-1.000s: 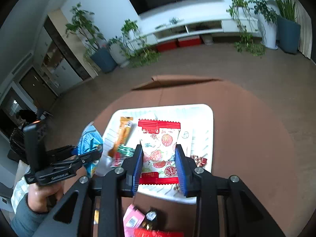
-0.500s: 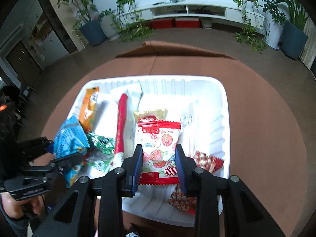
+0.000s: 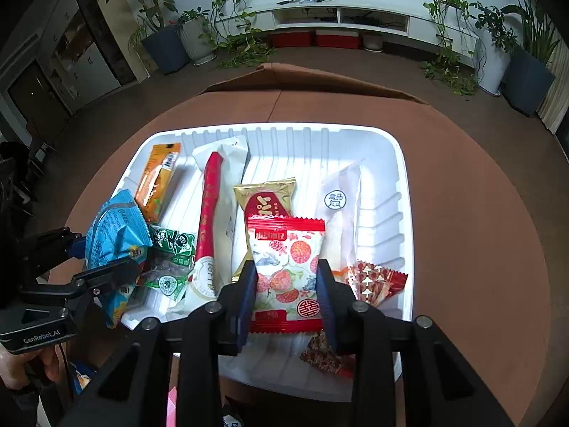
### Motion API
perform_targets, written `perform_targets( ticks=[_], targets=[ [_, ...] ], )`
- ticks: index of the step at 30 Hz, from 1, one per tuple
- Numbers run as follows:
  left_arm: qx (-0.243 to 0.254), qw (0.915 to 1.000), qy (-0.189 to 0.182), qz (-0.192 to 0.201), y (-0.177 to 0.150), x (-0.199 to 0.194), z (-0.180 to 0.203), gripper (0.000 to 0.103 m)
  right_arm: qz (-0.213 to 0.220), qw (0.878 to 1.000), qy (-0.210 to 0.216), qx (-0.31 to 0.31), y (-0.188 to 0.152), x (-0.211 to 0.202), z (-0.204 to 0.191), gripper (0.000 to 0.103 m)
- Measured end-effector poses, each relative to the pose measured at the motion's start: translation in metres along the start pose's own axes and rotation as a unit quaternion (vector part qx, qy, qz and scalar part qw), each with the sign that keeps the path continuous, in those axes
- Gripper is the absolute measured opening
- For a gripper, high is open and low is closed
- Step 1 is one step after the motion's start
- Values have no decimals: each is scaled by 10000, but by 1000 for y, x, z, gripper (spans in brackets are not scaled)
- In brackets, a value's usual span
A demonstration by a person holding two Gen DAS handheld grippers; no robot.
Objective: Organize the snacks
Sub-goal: 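Carry both snacks over the tray and open both grippers to drop them, then withdraw both grippers from the tray back over the remaining pile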
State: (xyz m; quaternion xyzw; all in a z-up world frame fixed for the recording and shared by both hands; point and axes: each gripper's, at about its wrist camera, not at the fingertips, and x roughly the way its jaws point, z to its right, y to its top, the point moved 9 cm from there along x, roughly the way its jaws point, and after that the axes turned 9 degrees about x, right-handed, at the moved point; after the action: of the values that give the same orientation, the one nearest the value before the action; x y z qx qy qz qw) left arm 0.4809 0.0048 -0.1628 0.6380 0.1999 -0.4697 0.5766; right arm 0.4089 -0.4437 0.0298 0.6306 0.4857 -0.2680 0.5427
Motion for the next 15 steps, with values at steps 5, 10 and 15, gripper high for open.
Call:
perform_targets(
  ticks=[5,10,15],
  targets=[
    [-56,9999,97,109,4,-2,-1,67,41,9999,-26,99,-2,-4,1,41],
    [-47,9998,109,188,4,-7,-2,75,149,9998,-44,138,0,-12,3,47],
    [-70,9994,153,312,4,-17,0,88,532,9982,6,264,8,-37,4,67]
  ],
)
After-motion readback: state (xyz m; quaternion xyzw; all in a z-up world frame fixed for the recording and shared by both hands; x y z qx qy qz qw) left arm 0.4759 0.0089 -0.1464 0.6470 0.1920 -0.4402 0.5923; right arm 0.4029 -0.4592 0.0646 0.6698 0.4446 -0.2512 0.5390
